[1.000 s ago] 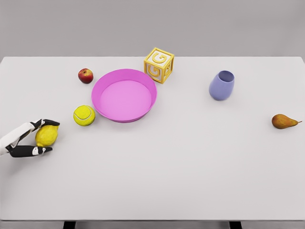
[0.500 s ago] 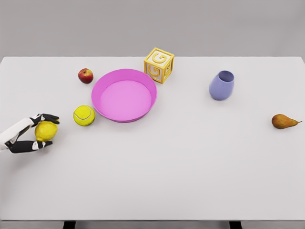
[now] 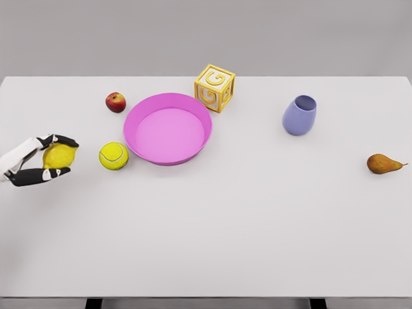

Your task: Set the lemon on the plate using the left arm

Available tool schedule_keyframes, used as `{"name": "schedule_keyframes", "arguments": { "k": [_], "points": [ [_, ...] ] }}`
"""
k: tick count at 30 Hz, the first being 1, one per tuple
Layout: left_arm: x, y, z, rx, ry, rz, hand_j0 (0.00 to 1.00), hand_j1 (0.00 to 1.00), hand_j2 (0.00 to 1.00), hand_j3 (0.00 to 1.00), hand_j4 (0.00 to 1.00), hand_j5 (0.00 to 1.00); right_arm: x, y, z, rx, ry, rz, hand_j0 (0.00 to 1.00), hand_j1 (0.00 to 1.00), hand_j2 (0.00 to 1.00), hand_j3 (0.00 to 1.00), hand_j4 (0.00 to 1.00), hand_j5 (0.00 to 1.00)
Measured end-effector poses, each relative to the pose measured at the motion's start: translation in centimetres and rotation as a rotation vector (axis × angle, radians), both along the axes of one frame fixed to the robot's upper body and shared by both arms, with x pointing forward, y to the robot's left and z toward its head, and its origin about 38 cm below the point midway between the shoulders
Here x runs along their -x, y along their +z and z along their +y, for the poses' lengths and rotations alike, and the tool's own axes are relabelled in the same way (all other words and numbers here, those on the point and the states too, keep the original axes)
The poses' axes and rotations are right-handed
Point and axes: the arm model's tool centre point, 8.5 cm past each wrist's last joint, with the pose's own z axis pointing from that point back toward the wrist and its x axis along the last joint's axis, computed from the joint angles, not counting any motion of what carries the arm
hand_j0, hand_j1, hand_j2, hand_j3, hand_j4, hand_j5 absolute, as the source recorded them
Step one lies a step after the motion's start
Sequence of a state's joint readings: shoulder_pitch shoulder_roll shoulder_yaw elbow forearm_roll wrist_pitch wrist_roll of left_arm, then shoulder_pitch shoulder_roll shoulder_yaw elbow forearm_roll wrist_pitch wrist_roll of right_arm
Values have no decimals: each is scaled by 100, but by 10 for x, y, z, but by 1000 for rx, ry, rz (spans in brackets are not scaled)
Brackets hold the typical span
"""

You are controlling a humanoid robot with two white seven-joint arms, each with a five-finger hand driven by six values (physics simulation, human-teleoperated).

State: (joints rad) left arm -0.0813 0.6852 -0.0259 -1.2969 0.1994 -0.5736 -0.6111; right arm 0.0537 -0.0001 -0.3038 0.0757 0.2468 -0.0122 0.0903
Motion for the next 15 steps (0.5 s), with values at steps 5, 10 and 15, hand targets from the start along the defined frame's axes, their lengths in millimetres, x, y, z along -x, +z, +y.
{"name": "schedule_keyframes", "arguments": {
  "k": [5, 10, 15],
  "points": [
    [-11, 11, -7, 16, -8, -39, 64, 64, 64, 64, 64, 64, 0, 0, 0, 0, 0, 0, 100, 100, 100, 100, 100, 100],
    [-17, 15, -14, 34, -14, -62, 64, 64, 64, 64, 64, 64, 0, 0, 0, 0, 0, 0, 100, 100, 100, 100, 100, 100],
    [-24, 18, -21, 51, -19, -81, 61, 61, 61, 61, 61, 61, 0, 0, 0, 0, 0, 0, 100, 100, 100, 100, 100, 100]
  ]
}}
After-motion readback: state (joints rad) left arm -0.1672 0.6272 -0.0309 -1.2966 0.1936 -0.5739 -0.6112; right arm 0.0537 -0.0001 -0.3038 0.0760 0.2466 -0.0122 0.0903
